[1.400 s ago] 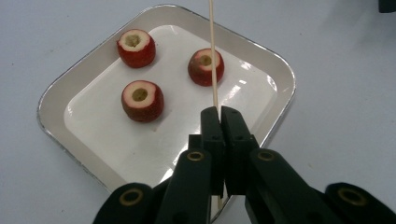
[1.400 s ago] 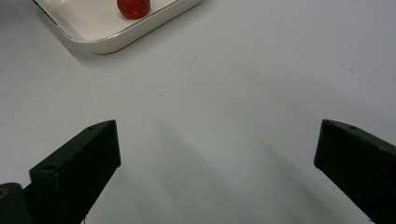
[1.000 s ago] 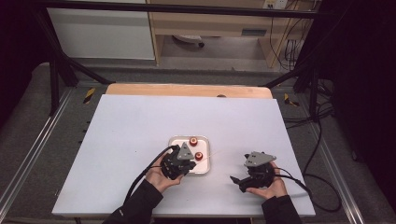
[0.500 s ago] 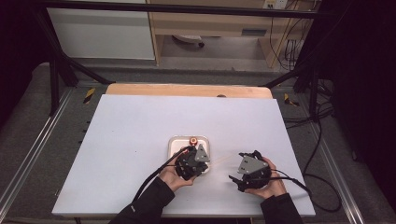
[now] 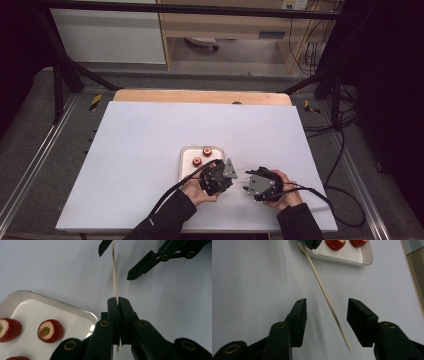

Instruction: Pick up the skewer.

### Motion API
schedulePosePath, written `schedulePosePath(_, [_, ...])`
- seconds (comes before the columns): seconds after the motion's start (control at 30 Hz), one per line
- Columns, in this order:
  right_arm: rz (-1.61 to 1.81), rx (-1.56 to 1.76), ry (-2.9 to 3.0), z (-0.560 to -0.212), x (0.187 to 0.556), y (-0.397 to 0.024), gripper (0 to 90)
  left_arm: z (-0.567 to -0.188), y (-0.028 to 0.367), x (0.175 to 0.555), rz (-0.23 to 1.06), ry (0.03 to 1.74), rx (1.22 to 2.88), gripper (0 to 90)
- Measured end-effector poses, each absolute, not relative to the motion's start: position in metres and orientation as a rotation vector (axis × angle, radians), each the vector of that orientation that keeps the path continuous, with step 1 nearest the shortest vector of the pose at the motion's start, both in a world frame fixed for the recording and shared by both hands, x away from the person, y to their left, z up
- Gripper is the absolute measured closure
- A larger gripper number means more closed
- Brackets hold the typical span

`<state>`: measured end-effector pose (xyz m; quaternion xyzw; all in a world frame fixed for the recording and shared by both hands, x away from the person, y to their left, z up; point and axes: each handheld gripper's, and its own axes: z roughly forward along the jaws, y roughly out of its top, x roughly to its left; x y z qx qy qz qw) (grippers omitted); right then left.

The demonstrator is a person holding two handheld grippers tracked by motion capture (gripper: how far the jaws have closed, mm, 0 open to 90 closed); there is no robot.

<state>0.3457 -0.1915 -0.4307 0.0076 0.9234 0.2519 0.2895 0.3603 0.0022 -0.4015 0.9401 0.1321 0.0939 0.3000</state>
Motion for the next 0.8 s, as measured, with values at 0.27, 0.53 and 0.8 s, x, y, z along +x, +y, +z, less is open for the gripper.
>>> schedulePosePath(0.27, [0.589,-0.136,2.455,-0.4296,0.3484,-0.1941,70.6,-0.4002,0.0011,0.3580,0.240,0.320,2.515,88.7])
schedulePosePath(0.53, [0.542,-0.239,2.453,-0.4325,0.3483,-0.1938,80.9,-0.4009,0.0023,0.3581,0.231,0.308,2.520,88.7])
schedulePosePath(0.8, [0.493,-0.340,2.429,-0.4341,0.3461,-0.1923,88.1,-0.4040,0.0053,0.3601,0.205,0.327,2.512,88.7])
